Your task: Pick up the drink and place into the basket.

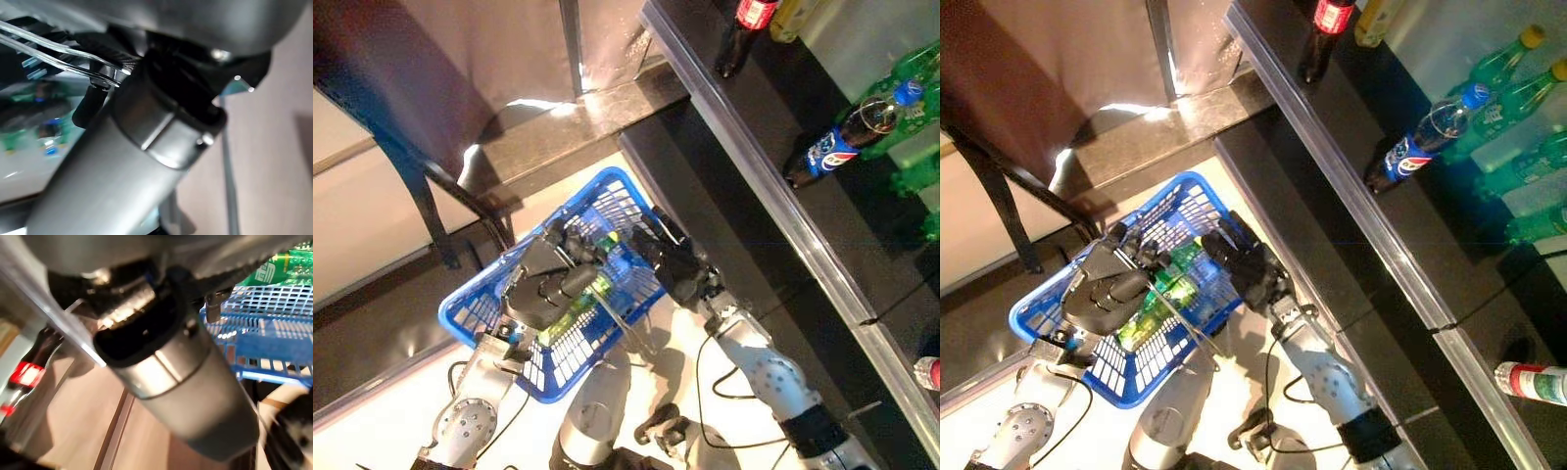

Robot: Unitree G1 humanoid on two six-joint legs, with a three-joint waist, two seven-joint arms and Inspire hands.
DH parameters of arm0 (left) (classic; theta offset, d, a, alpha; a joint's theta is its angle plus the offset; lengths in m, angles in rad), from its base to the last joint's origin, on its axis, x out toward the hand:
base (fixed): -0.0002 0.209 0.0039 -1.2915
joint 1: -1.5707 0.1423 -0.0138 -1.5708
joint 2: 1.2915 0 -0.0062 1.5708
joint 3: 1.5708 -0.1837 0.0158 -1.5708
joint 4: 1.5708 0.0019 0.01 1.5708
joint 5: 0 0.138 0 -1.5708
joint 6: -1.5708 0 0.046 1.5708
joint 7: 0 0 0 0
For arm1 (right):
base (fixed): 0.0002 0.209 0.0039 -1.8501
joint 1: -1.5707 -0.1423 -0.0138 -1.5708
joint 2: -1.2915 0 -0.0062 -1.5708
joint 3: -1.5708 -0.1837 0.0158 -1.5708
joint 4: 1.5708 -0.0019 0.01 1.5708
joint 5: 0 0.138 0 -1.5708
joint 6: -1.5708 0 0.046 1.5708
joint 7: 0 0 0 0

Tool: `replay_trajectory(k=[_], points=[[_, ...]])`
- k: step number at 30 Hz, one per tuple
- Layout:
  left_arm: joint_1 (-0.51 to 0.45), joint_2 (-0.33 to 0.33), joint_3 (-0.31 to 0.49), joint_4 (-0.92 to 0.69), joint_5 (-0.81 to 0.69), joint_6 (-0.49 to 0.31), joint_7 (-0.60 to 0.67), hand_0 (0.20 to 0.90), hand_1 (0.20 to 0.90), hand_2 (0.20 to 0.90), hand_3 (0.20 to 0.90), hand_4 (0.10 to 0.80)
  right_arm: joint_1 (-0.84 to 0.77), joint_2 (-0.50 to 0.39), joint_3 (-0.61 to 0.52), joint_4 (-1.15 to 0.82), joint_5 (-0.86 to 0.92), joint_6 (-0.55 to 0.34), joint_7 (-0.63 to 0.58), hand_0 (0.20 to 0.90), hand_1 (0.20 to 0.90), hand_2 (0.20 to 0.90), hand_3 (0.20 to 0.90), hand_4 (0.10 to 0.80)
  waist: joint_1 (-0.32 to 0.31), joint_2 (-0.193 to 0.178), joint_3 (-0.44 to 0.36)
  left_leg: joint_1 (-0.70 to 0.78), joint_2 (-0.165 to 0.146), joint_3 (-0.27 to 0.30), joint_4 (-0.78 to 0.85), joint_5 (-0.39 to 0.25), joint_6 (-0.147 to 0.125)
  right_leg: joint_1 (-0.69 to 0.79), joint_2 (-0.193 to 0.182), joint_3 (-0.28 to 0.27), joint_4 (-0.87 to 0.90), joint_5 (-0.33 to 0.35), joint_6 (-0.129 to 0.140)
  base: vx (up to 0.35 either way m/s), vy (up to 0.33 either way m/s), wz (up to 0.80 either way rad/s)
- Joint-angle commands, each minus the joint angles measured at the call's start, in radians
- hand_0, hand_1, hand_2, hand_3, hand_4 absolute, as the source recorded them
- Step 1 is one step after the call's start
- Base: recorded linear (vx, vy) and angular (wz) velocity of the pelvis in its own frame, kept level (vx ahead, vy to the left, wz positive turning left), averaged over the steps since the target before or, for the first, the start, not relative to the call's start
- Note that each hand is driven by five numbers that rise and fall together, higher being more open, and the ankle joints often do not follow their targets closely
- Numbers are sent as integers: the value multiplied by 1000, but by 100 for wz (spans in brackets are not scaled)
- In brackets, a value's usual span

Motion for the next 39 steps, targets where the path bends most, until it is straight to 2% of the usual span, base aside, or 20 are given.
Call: replay_trajectory(k=[1,7,11,12,15,17,21,23,26,28,31,32,33,34,36,38,39], points=[[-141,-88,116,-217,-12,-183,-122,300,300,300,200,100,-14,-24,-25,-154,-36,-34,248,900,900,900,900,800,-64,14,-111,126,39,38,3,-121,14,-59,-11,58,-47,230,-3,-117,-12,-26],[-113,-132,168,-48,11,-226,-82,300,300,300,200,100,88,2,-17,-148,-86,0,461,900,900,900,900,800,-121,-1,-169,189,73,93,-59,-115,2,-33,27,115,-125,238,7,-52,-37,-29],[-76,-154,187,58,130,-322,-30,300,300,300,200,100,163,12,-18,-83,-85,-5,571,900,900,900,900,800,-164,-3,-206,225,102,135,-107,-99,-8,-18,47,152,-183,251,12,-78,-36,-32],[-58,-158,199,120,150,-350,-17,300,300,300,200,100,194,25,-31,-31,-93,19,608,900,900,900,900,800,-186,0,-226,235,113,155,-125,-90,-12,-15,52,166,-203,259,11,-86,6,-39],[-37,-170,236,329,125,-401,-20,300,300,300,200,100,257,35,-64,128,-159,15,689,900,900,900,900,800,-239,16,-266,269,141,212,-170,-77,-23,-5,61,203,-236,259,8,-88,10,-54],[-38,-190,265,493,73,-392,-9,300,300,300,200,100,284,49,-91,268,-223,-5,703,900,900,900,900,800,-277,31,-292,287,160,242,-183,-71,-34,-1,69,228,-243,251,1,-74,-21,-69],[-42,-218,272,694,85,-361,78,300,300,300,200,100,289,51,-115,485,-388,-83,591,900,900,900,900,800,-332,63,-314,322,211,261,-202,-58,-58,-6,101,266,-232,230,-29,-38,-105,-48],[-34,-220,273,761,74,-338,133,300,300,300,200,100,283,46,-129,566,-424,-107,523,900,900,900,900,800,-357,71,-315,343,244,279,-203,-53,-71,-9,122,279,-222,217,-46,-30,-165,-29],[-18,-235,288,873,71,-329,188,300,300,300,200,100,278,22,-146,678,-592,-166,419,900,900,900,900,800,-391,79,-315,358,287,307,-183,-53,-82,-24,157,311,-213,211,-71,-47,-158,-35],[-12,-244,307,932,32,-317,222,300,300,300,200,100,268,0,-142,762,-724,-213,344,900,900,900,900,800,-401,76,-315,367,293,298,-169,-60,-79,-31,175,345,-220,211,-77,-44,-207,-27],[2,-268,361,1005,-34,-278,259,300,300,300,200,100,244,-27,-117,859,-834,-241,242,900,900,900,900,800,-384,67,-322,342,247,182,-102,-70,-60,-31,200,407,-263,227,-82,2,-199,-73],[11,-276,379,1039,-23,-265,271,300,300,300,200,100,238,-27,-114,896,-832,-245,216,900,900,900,900,800,-372,58,-322,324,197,135,-35,-111,-40,-20,205,428,-282,232,-84,22,-198,-113],[14,-286,385,1077,-7,-261,270,300,300,300,200,100,228,-21,-115,935,-842,-258,199,900,900,900,900,800,-367,50,-328,306,140,128,14,-169,-15,-20,200,435,-295,241,-83,24,-171,-85],[15,-291,385,1099,11,-257,278,300,300,300,200,100,222,-15,-115,957,-853,-264,179,900,900,900,900,800,-364,48,-330,294,99,130,48,-207,2,-19,197,438,-298,244,-81,12,-105,-49],[19,-305,379,1141,27,-243,310,300,300,300,200,100,229,-4,-120,983,-876,-271,131,900,900,900,900,800,-362,53,-332,264,-5,132,130,-267,32,-16,203,442,-299,252,-77,19,-55,-39],[29,-316,381,1172,37,-221,325,300,300,300,200,100,240,0,-131,984,-868,-270,95,900,900,900,900,800,-364,61,-334,260,-65,122,154,-300,47,-17,213,451,-298,260,-71,31,17,-44],[32,-318,383,1187,44,-208,323,300,300,300,200,100,243,3,-138,984,-855,-274,77,900,900,900,900,800,-367,65,-335,268,-77,124,141,-312,56,-20,218,457,-292,260,-69,42,72,-39]])
